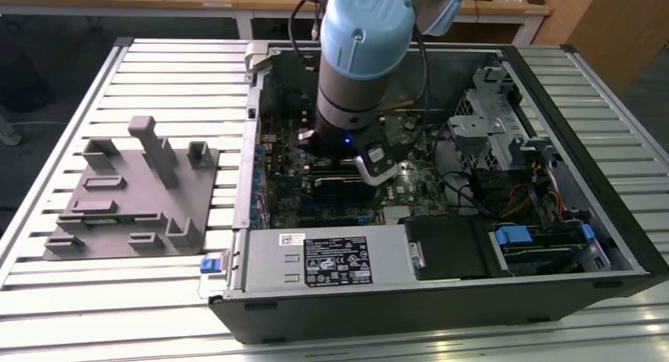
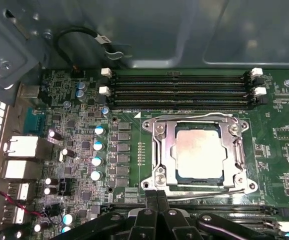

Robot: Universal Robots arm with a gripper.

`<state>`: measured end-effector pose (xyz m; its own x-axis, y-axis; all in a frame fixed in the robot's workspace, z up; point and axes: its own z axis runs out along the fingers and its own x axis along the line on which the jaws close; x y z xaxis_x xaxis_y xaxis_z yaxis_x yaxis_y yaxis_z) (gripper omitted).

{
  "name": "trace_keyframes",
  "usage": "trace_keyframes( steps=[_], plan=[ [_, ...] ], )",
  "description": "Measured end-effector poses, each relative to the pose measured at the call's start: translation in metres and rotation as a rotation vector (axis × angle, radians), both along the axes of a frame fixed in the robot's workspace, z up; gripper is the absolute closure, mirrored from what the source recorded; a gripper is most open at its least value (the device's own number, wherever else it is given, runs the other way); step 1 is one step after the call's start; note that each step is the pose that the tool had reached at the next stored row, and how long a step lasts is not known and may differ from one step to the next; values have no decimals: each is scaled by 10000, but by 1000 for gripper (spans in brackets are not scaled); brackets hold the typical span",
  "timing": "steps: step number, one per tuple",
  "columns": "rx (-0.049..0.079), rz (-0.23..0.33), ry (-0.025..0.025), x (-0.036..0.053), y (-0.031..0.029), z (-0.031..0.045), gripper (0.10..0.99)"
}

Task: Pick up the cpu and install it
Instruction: 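Install the second cpu locking lever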

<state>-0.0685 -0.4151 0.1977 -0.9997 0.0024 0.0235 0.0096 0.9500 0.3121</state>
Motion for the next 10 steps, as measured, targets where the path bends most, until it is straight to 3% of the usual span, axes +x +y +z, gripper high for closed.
trace_keyframes(
  steps=[10],
  plan=[
    [86,0,0,-20,19,-54,980]
  ],
)
